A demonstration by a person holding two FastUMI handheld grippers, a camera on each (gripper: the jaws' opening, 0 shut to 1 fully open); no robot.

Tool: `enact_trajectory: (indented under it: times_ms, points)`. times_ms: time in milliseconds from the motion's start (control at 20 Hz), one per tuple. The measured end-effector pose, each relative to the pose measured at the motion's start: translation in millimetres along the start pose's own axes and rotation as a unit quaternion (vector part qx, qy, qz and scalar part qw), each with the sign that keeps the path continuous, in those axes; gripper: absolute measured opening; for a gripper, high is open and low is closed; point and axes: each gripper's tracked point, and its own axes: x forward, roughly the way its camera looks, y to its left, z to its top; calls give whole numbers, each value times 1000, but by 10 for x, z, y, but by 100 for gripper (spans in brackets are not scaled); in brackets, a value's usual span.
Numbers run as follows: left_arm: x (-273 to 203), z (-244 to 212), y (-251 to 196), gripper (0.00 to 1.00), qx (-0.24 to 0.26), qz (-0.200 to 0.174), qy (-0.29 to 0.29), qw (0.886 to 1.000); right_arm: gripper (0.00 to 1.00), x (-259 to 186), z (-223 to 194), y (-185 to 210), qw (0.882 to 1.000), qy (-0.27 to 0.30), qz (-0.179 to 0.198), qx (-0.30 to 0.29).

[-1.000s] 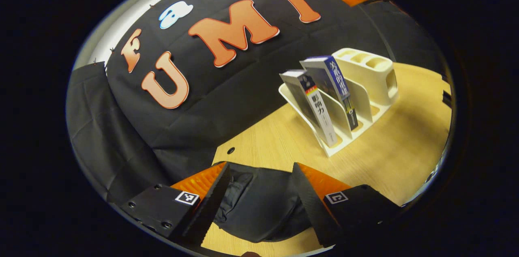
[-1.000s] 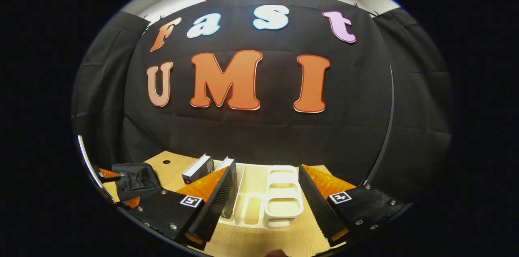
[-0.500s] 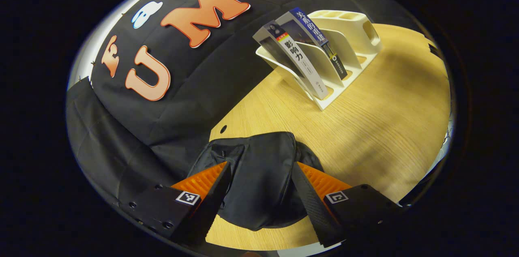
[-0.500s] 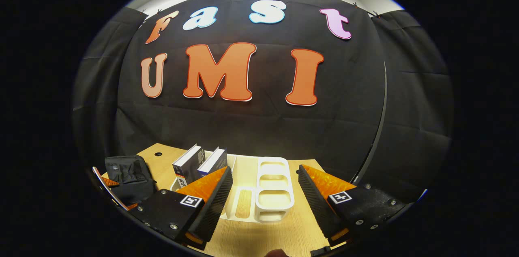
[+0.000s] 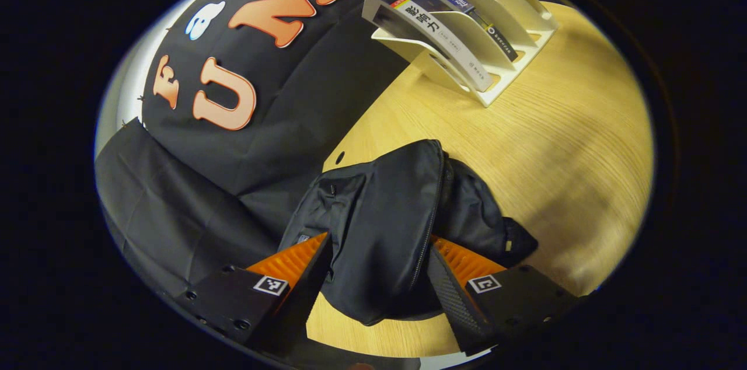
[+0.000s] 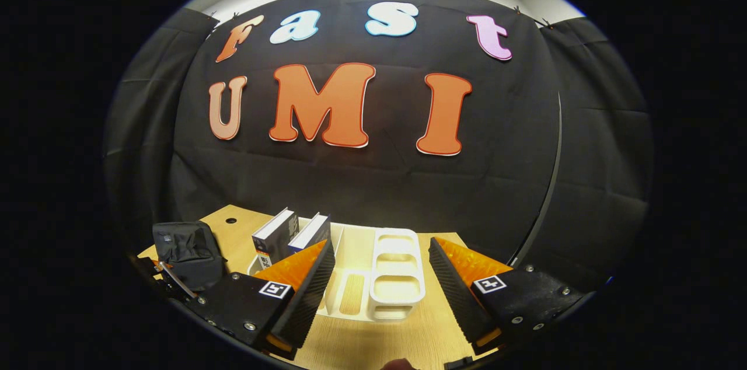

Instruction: Open the schoolbag, grab two books from the bookshelf and put them into the schoolbag.

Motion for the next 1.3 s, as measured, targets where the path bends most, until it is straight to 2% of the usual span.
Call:
enact_trajectory:
  times_ms: [250,350,450,500,550,600,700,800,1050,1300]
  points:
    - [186,95,-19,95,11,7,7,1000,97,-26,-12,-7,1000,-1,15,5]
    - [272,93,-41,89,6,-2,17,1000,97,-42,-23,-4,1000,-2,25,4]
    - [324,70,-79,76,-5,-18,31,999,98,-61,-14,-39,1000,-5,30,-2]
    - [346,63,-100,55,-10,-26,39,999,98,-65,-1,-46,999,-7,34,-3]
    - [354,73,-118,54,-13,-33,44,998,97,-65,9,-58,999,-9,38,-3]
    - [337,98,-139,48,-13,-39,47,998,97,-75,13,-64,999,-11,44,-4]
    - [307,113,-126,19,-9,-47,52,998,97,-71,-5,-89,999,-10,53,-10]
    - [301,135,-84,11,-12,-53,57,997,98,-65,-12,-95,998,-9,64,-13]
    - [213,245,114,8,-42,-99,68,992,97,-29,3,14,996,-4,88,-17]
    - [184,301,412,7,-69,-151,52,985,97,24,24,315,996,13,89,-26]
